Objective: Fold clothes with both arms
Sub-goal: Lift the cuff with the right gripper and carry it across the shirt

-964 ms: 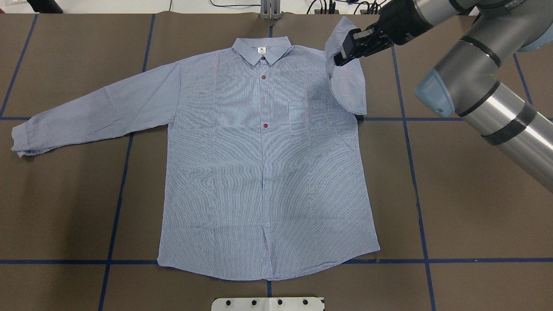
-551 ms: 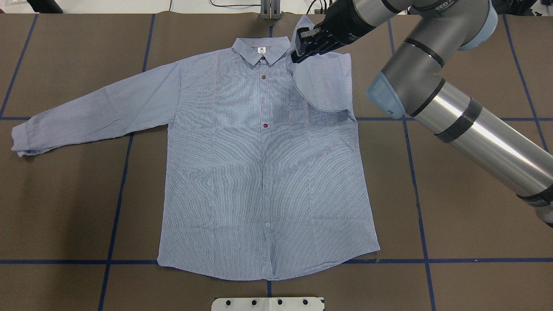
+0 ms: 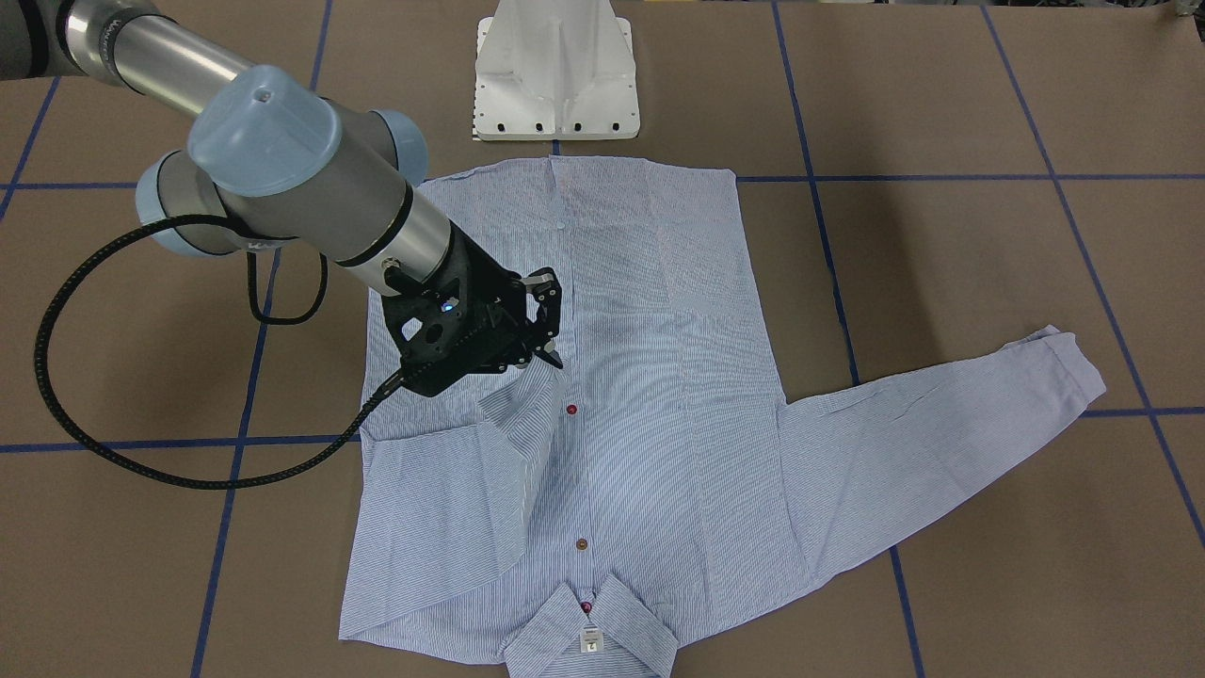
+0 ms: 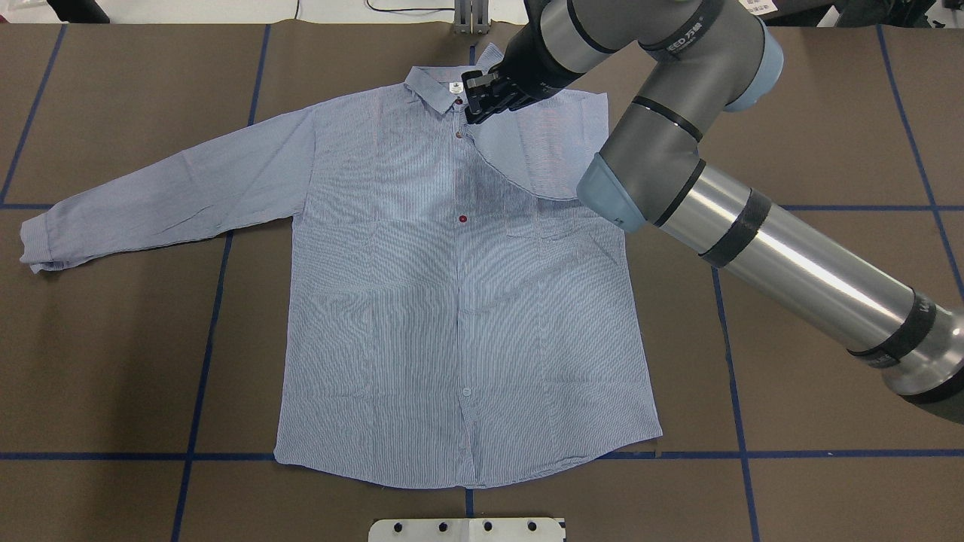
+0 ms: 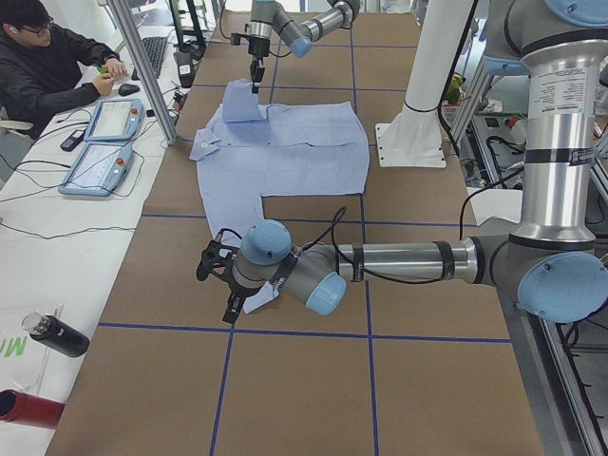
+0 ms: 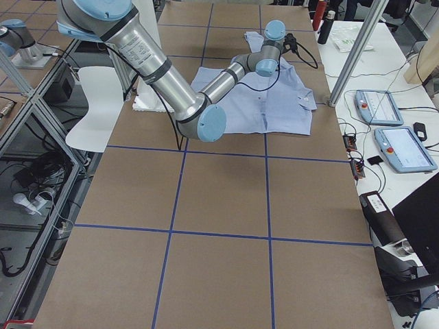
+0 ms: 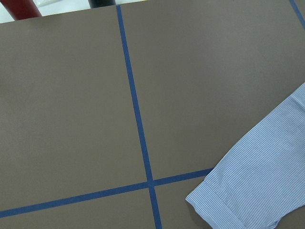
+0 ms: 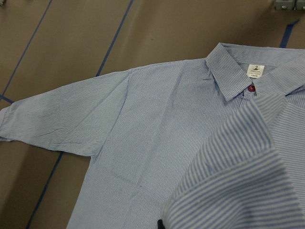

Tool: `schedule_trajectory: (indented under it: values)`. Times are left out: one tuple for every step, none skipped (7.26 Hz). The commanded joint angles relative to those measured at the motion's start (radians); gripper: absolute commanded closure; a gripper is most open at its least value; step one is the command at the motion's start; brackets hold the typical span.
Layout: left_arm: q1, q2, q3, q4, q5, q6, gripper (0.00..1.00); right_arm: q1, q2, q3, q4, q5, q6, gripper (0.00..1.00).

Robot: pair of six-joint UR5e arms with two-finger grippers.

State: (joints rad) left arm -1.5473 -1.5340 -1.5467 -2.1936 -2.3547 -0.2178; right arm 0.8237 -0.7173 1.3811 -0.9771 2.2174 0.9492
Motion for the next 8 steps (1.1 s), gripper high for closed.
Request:
schedule_trajectory:
  values:
    - [0.000,0.000,-0.004,0.002,0.000,-0.002,0.00,-0.044,0.080,-0.122,0.002,-0.025,-0.001,1.00]
    - [0.001,-0.002,-0.004,0.002,0.000,-0.002,0.00,-0.070,0.131,-0.204,0.002,-0.037,-0.003,1.00]
    - [0.000,-0.002,-0.003,0.002,-0.002,-0.002,0.00,-0.102,0.157,-0.255,0.002,-0.082,-0.003,1.00]
    - [0.000,-0.002,-0.004,0.002,-0.002,-0.002,0.00,-0.132,0.171,-0.281,0.005,-0.129,-0.004,1.00]
    - [0.000,-0.002,-0.003,0.002,-0.002,-0.002,0.00,-0.165,0.224,-0.342,0.005,-0.186,-0.004,1.00]
    - [0.000,-0.002,-0.001,0.003,-0.002,-0.002,0.00,-0.201,0.284,-0.408,0.006,-0.255,-0.001,0.99]
    - [0.000,-0.002,-0.003,0.003,-0.002,-0.002,0.00,-0.207,0.289,-0.412,0.006,-0.261,-0.001,0.02]
    - [0.000,-0.002,-0.003,0.003,-0.020,-0.002,0.00,-0.231,0.289,-0.412,0.005,-0.330,-0.001,0.01]
